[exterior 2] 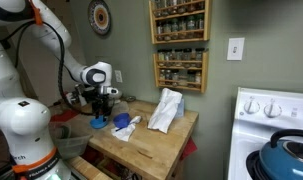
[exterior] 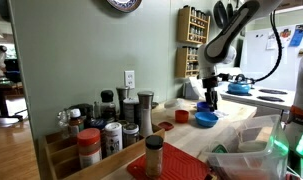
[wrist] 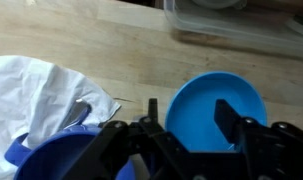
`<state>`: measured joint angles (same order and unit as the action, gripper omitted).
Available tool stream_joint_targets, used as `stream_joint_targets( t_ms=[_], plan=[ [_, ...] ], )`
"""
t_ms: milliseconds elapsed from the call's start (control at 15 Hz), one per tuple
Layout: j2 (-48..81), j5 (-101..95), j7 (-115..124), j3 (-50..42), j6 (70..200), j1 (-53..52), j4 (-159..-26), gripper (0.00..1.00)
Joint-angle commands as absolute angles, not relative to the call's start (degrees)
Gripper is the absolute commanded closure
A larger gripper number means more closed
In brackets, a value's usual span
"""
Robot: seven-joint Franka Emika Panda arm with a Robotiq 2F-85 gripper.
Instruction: Pour some water from the blue bowl into the orange bowl then pour some water from the orange bowl into the blue cup
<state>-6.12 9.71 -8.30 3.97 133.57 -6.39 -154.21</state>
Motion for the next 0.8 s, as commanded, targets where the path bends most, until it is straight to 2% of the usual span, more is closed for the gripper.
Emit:
stream_joint_targets(
  t_ms=[0,133,200,333,467,533,733],
  plan=[
    [-4.8,12.1,-9.0,4.3,138.4,-6.7,-156.0,0.12],
    [-4.2,12.1,-8.9,4.3,139.8,-6.6,-156.2,0.05],
    [-3.9,12.3,-9.1,4.3,140.6,-6.6,-156.3,0.17],
    [-3.4,12.6,-9.7,4.4,141.9,-6.6,-156.5,0.28],
    [-2.7,12.3,-9.8,4.5,143.0,-6.6,-156.6,0.24],
    [-2.4,12.0,-9.4,4.6,143.5,-6.6,-156.6,0.12],
    [-1.6,11.8,-9.3,4.7,144.8,-6.5,-156.6,0.15]
  ],
)
